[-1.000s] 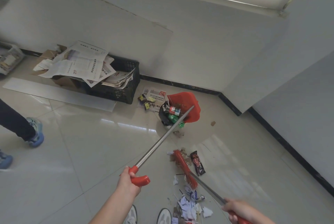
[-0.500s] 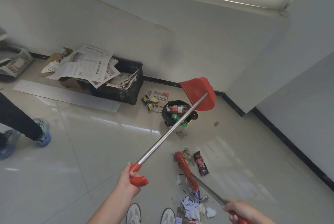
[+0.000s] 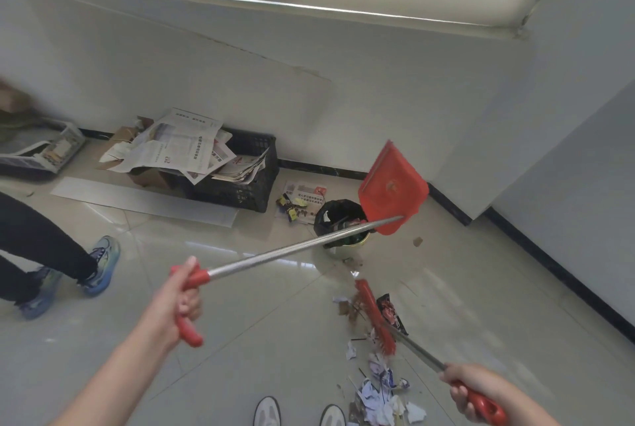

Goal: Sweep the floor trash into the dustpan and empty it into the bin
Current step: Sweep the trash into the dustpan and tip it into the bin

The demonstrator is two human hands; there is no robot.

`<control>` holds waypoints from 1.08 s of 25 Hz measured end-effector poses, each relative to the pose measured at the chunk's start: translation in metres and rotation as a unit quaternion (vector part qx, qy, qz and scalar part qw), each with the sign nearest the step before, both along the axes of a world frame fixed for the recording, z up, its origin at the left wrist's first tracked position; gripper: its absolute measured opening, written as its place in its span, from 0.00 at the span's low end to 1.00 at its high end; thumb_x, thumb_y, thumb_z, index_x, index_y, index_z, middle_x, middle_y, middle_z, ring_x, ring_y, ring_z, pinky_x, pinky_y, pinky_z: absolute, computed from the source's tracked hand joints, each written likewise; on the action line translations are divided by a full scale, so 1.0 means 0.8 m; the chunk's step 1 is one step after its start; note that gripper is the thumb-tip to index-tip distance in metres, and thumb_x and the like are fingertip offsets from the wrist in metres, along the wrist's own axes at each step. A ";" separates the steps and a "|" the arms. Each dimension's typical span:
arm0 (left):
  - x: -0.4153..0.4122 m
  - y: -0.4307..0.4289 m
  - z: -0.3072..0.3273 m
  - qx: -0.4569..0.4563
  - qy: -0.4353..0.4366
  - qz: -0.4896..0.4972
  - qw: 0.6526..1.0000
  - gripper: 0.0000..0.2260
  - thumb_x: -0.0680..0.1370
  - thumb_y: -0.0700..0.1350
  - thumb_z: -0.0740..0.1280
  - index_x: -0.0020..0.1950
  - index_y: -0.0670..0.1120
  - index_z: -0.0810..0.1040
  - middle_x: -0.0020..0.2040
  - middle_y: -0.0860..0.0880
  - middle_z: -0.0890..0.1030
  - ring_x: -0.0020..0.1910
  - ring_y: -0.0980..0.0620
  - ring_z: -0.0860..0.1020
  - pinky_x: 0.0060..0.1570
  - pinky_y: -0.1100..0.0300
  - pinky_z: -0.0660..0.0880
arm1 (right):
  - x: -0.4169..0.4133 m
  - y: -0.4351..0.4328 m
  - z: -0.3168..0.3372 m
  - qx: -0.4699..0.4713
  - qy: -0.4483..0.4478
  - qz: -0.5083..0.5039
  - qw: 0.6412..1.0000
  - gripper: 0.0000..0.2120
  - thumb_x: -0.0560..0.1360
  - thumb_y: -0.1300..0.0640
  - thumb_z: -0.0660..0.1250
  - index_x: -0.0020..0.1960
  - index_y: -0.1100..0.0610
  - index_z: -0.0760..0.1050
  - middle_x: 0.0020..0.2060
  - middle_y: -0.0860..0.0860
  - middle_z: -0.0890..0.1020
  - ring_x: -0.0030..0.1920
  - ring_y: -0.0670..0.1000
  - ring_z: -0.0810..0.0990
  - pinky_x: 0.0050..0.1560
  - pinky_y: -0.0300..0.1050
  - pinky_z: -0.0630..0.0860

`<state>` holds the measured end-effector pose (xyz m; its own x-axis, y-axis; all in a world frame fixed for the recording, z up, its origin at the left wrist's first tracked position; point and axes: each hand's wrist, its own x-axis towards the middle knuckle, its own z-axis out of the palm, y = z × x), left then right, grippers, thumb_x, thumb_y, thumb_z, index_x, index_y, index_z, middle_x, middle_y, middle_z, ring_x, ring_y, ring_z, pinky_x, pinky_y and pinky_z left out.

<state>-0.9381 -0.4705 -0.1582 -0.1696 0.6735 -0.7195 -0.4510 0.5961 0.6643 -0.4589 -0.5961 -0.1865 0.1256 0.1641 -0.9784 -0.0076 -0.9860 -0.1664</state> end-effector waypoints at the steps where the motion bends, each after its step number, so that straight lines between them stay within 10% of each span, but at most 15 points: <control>1: -0.022 0.006 0.026 0.030 0.036 -0.029 0.998 0.17 0.76 0.56 0.66 0.35 0.46 0.70 0.18 0.55 0.59 0.14 0.60 0.56 0.20 0.72 0.51 | 0.004 -0.001 0.004 0.001 0.003 -0.007 1.000 0.05 0.76 0.67 0.62 0.52 0.62 0.73 0.20 0.54 0.69 0.15 0.48 0.67 0.17 0.32 0.64; 13: 0.025 0.024 0.154 0.095 0.427 -0.339 0.833 0.18 0.71 0.56 0.73 0.34 0.41 0.83 0.21 0.47 0.67 0.20 0.49 0.65 0.23 0.64 0.64 | 0.040 0.033 0.021 0.007 -0.028 0.064 0.998 0.06 0.77 0.64 0.61 0.42 0.60 0.69 0.19 0.51 0.70 0.15 0.46 0.68 0.15 0.31 0.63; 20: 0.106 0.015 0.080 0.109 0.671 -0.509 0.529 0.24 0.73 0.67 0.63 0.34 0.46 0.73 0.31 0.52 0.74 0.35 0.50 0.74 0.29 0.59 0.61 | -0.017 0.053 0.011 0.035 0.006 0.164 0.986 0.15 0.76 0.67 0.59 0.62 0.67 0.68 0.20 0.51 0.72 0.17 0.46 0.69 0.17 0.33 0.65; 27: 0.040 0.042 0.048 0.049 0.687 -0.460 0.561 0.22 0.75 0.63 0.62 0.32 0.47 0.67 0.30 0.53 0.72 0.39 0.50 0.72 0.31 0.59 0.62 | -0.092 0.103 0.044 0.086 0.076 0.186 0.976 0.18 0.77 0.67 0.59 0.64 0.55 0.69 0.23 0.50 0.71 0.19 0.44 0.68 0.17 0.35 0.65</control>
<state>-0.9058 -0.4367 -0.1196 -0.0670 0.9554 -0.2877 0.9945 0.0871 0.0579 -0.5323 -0.5136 -0.1511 -0.1180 0.3340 -0.9352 0.3084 -0.8829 -0.3542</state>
